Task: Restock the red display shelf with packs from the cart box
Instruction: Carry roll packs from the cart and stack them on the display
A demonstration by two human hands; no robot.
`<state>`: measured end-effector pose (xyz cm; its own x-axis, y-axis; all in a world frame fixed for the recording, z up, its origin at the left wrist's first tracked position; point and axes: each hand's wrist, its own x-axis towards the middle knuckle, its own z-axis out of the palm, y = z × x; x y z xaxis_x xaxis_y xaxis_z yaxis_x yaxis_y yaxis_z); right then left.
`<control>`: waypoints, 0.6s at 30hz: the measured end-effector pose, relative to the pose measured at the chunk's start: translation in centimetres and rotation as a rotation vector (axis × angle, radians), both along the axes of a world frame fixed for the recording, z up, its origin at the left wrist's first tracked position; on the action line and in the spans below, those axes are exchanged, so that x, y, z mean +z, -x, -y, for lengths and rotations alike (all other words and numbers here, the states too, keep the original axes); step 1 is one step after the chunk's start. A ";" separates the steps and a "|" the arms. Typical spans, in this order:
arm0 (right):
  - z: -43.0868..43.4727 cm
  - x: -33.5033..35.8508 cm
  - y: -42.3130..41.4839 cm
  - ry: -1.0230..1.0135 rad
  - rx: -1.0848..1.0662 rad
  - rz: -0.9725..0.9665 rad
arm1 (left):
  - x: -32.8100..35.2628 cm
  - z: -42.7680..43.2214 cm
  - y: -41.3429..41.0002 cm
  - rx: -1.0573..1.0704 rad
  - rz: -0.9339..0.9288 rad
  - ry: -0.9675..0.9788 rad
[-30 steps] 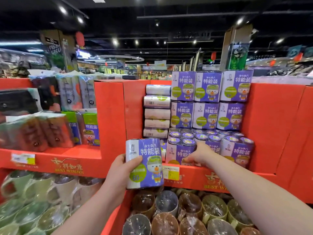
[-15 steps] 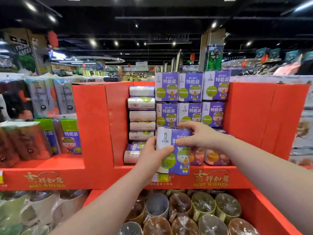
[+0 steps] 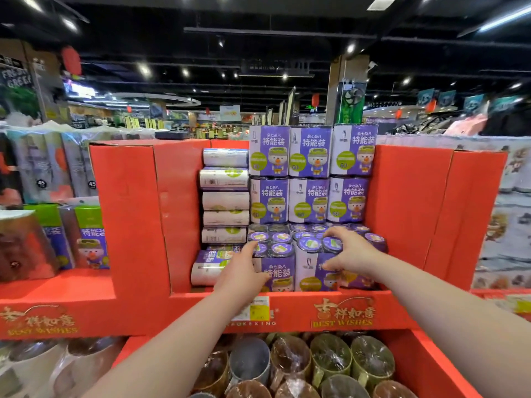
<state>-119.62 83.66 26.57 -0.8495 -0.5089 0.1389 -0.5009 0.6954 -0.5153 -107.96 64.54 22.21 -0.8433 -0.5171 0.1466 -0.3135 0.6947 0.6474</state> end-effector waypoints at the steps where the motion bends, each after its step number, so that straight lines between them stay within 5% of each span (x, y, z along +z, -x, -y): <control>1: 0.1 -0.5 0.2 -0.053 -0.028 -0.042 | 0.0 -0.2 -0.1 0.020 -0.002 0.033; 7: 0.7 -1.9 -0.1 -0.285 -0.088 -0.219 | -0.5 -0.5 -0.1 0.054 -0.036 0.144; 18: 0.9 -2.5 -0.9 -0.336 -0.125 -0.289 | -0.7 -0.7 0.0 0.052 -0.026 0.174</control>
<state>-118.70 82.78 24.12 -0.8580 -0.4625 0.2235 -0.4926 0.8642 -0.1025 -107.98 65.19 21.50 -0.8106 -0.5249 0.2595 -0.3365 0.7803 0.5271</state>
